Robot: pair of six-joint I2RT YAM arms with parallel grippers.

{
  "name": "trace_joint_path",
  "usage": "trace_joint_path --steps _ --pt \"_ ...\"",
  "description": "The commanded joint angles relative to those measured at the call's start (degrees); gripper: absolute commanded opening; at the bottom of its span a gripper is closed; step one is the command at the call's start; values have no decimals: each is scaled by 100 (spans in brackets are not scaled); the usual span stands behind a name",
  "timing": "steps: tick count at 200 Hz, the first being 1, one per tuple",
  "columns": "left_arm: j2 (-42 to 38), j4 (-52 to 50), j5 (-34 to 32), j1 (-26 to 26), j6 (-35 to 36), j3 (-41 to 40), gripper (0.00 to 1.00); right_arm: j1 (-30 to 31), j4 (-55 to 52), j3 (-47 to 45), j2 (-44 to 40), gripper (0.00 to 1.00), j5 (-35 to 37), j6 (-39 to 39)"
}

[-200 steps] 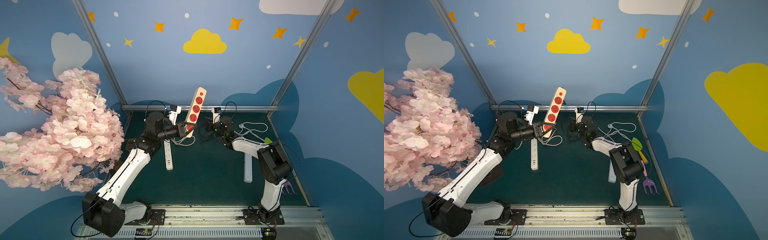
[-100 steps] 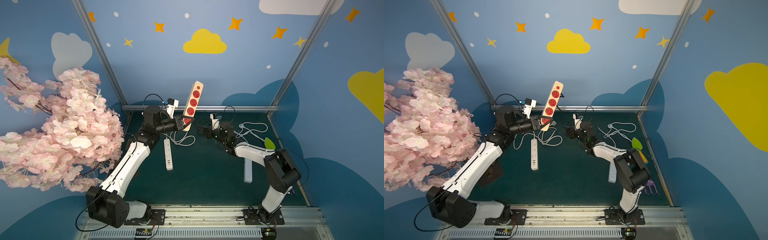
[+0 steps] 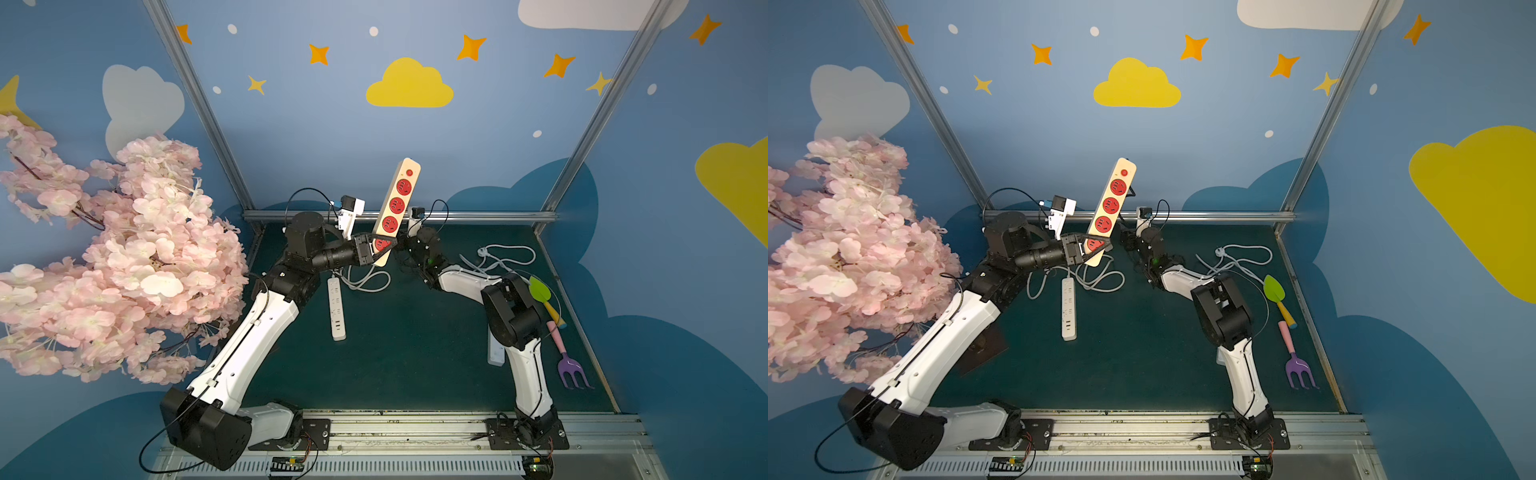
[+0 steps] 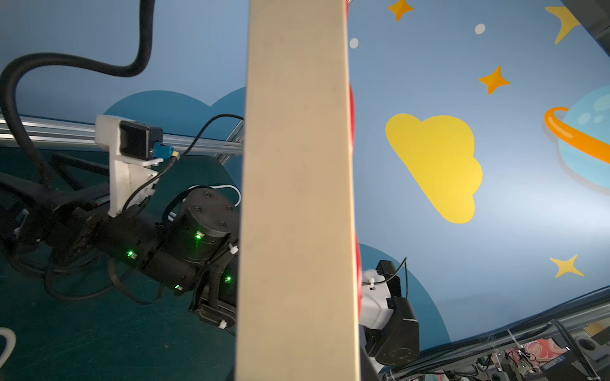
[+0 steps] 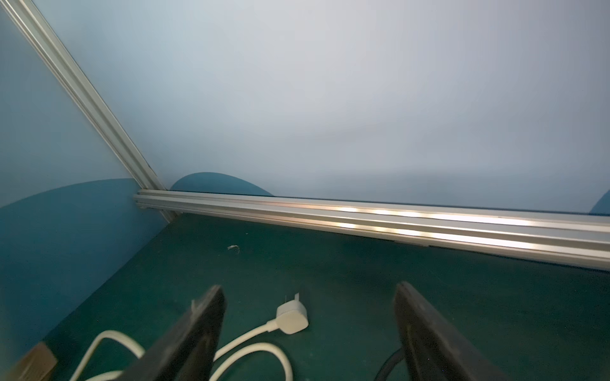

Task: Wrap the cord around the power strip
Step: Wrap the power cord around the power strip.

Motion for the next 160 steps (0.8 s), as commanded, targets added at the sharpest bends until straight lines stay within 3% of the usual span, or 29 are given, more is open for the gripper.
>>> trace_joint_path --steps 1,40,56,79,111,160 --pt "-265 600 89 -14 -67 -21 3 -78 413 443 162 66 55 -225" --pt "-300 655 73 -15 -185 -32 3 -84 245 629 341 27 166 -489" --pt "-283 525 -1 38 -44 24 3 -62 227 213 93 14 159 -671" --pt "-158 402 -69 280 92 148 3 70 142 -783 -599 3 276 -1260" --pt "256 598 -232 644 175 279 3 310 -666 -2130 -1754 0 346 -1806" --pt "1017 -255 -1175 797 1571 766 3 1211 -2035 -3566 -3306 0 940 -2964"
